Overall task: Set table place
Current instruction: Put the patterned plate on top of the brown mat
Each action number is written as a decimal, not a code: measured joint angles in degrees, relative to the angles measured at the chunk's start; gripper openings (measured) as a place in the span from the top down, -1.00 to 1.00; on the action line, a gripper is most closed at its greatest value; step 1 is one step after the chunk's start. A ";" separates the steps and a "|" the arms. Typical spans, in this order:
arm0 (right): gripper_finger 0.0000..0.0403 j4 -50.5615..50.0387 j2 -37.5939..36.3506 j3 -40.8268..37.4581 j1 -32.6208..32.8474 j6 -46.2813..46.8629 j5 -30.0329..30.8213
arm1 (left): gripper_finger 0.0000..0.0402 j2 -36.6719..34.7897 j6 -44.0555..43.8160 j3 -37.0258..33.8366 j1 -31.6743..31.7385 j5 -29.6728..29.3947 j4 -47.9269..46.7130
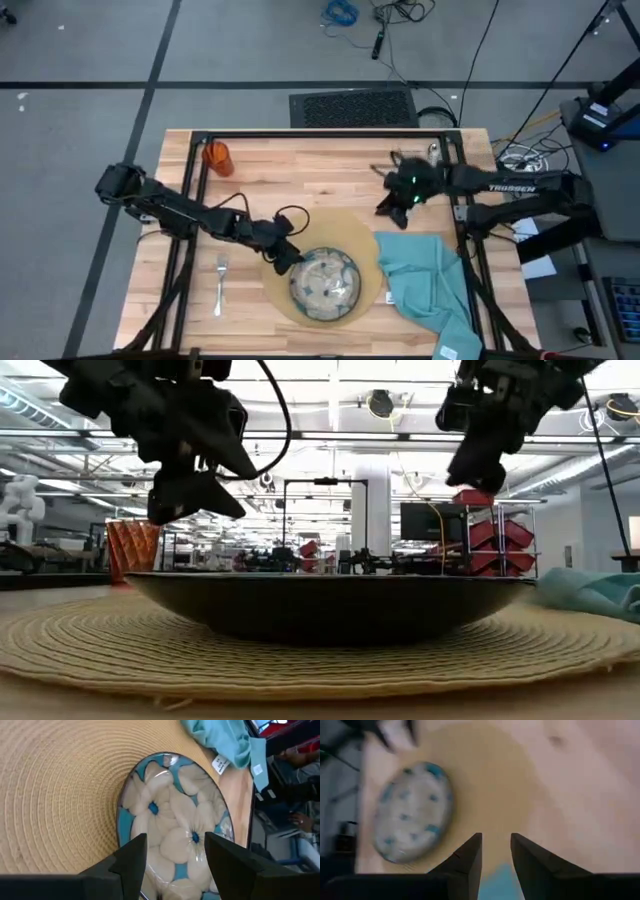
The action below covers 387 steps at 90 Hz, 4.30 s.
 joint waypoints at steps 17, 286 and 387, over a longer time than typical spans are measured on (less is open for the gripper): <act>0.54 17.25 0.03 -9.74 10.15 16.24 11.67 | 0.10 0.00 5.48 0.00 0.00 -2.32 0.15; 0.54 22.44 27.02 -3.35 38.63 38.48 32.46 | 1.00 3.06 -16.21 0.28 -5.70 -8.00 1.83; 0.54 19.09 31.76 -3.22 40.83 44.50 28.37 | 1.00 2.99 -10.95 0.35 -1.53 -6.93 -1.08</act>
